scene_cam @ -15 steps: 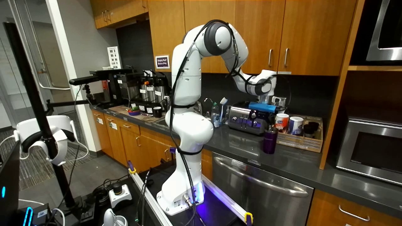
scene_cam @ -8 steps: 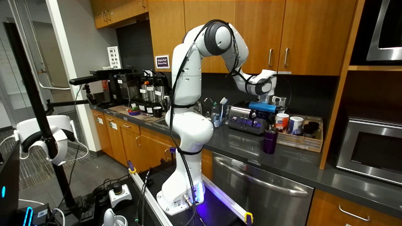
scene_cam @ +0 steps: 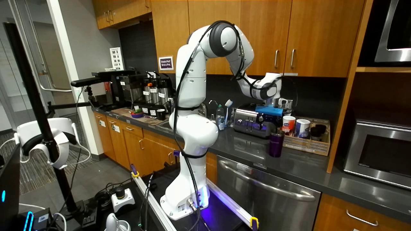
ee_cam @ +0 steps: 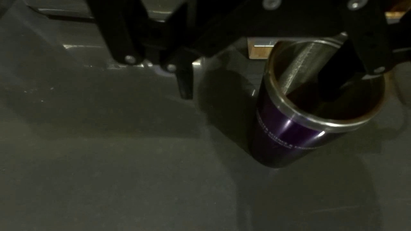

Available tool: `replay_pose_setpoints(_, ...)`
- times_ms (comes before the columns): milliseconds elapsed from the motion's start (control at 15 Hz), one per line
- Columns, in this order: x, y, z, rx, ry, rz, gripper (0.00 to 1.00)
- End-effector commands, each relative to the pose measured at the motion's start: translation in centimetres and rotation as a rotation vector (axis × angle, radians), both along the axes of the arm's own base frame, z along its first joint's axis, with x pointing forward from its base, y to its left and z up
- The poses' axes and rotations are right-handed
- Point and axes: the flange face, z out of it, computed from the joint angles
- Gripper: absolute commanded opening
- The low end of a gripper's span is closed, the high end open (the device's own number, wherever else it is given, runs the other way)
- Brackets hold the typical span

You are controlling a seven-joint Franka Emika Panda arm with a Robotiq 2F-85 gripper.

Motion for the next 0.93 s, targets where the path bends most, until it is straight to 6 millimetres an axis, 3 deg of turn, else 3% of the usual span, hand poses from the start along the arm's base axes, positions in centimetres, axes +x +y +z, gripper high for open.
replay_pose_setpoints(0,-0.41,0.30,-0.44,-0.047,0.034,0.003,1.00)
replay_pose_setpoints(267,-1.20,0.29,-1.18,-0.178,0.146,-0.076,1.00)
replay_pose_setpoints(867,-1.28,0.00,-1.35,-0.132,0.118,-0.047,1.00)
